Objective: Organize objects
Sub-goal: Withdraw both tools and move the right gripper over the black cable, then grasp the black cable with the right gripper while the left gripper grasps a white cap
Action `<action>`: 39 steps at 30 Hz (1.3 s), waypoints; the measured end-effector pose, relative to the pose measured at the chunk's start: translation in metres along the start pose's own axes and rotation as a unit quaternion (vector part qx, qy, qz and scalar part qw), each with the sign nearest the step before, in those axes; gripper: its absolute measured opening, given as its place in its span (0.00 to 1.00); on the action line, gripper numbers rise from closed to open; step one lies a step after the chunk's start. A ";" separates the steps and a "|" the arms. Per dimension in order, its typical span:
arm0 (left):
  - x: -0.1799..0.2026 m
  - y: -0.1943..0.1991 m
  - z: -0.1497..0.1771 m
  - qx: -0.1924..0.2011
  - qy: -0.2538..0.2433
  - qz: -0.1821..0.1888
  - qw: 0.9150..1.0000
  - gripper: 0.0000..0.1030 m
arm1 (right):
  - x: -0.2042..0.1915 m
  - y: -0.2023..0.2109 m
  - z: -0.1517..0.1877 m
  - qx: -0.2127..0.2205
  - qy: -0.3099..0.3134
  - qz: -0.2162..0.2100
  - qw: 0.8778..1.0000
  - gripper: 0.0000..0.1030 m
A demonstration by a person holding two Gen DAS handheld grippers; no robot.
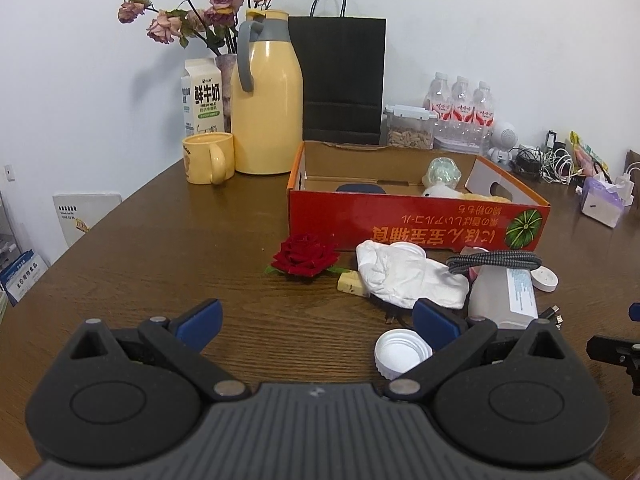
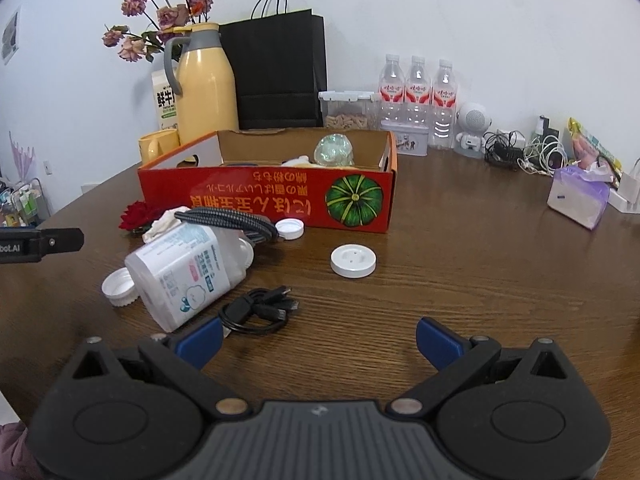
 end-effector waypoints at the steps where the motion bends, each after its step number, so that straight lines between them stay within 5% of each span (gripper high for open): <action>1: 0.000 -0.001 0.000 -0.001 0.000 -0.001 1.000 1.00 | 0.000 -0.002 0.000 -0.002 0.000 -0.001 1.000 0.99; 39: -0.012 -0.019 0.002 -0.026 0.013 -0.010 1.000 1.00 | -0.031 -0.059 -0.016 -0.024 0.043 -0.065 0.997 0.55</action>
Point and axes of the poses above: each gripper's, at about its wrist camera, not at the fingertips, and y roughly against the way its jaws point, x to its right, z to its underside, the point moved 2 cm from there along -y, roughly the way its jaws point, and after that the axes turned 7 degrees about y, right-handed, at the moved point
